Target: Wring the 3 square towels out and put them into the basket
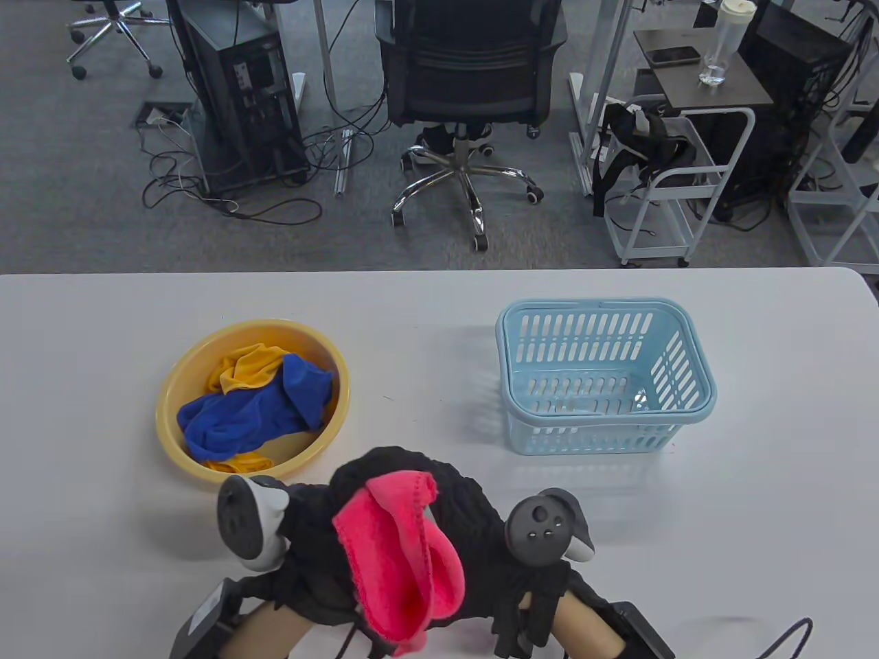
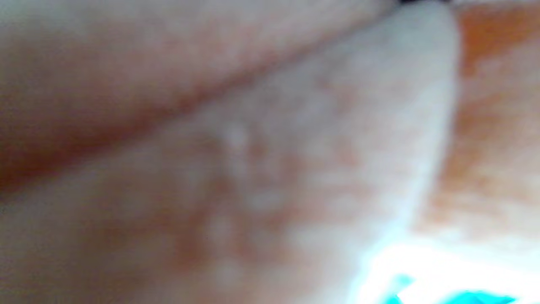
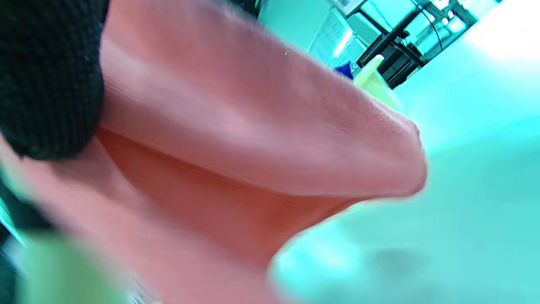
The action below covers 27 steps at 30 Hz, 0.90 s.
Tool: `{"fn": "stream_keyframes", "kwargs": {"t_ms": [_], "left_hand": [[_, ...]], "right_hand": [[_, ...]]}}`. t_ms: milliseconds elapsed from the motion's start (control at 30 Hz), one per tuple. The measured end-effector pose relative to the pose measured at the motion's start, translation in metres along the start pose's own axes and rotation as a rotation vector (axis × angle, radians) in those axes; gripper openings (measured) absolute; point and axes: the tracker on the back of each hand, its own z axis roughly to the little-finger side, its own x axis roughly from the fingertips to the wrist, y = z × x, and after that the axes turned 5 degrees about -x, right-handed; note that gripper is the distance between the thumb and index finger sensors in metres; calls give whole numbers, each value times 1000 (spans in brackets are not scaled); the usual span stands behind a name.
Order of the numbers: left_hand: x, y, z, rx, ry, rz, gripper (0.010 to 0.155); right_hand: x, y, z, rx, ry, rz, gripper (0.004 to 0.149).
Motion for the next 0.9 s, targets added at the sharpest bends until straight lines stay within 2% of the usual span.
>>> {"fn": "stream_keyframes", "kwargs": {"t_ms": [33,67,100,133,200,233,267,333,400,467,533,600,667,767,900], "left_hand": [[-1,-9,-1,21,-13,12,48],[-1,-12,-3,17,-18,14,49],[0,-10,-8,-28,-46,34,50],[2,0,-14,-86,-57,32,50],[8,23,-22,-171,-27,-57,49],[10,32,-23,-194,-14,-87,49],[16,50,-22,-223,28,-104,49],[29,73,-13,-236,66,-85,48],[43,89,11,-174,152,-125,48],[55,97,46,-43,301,-106,48],[67,93,91,171,451,27,48],[79,81,122,365,595,129,52],[92,68,144,437,708,205,63],[103,48,159,478,791,392,79],[101,41,151,444,817,642,89]], "right_hand": [[-1,5,2,-7,-25,26,118],[-1,8,4,-39,-36,32,102],[1,10,7,-105,-34,45,71],[5,9,11,-160,-29,64,52],[9,2,18,-224,-23,64,41],[11,-3,20,-235,-19,85,39],[15,-15,23,-241,-18,156,37],[21,-30,22,-181,-12,276,34],[25,-41,16,-73,-16,382,32],[28,-46,3,51,-23,489,32],[25,-45,-16,257,-55,555,32],[17,-39,-34,475,-68,548,32],[9,-27,-50,661,-125,527,33],[1,-7,-66,887,-202,479,34],[2,6,-71,1005,-263,424,39]]}}
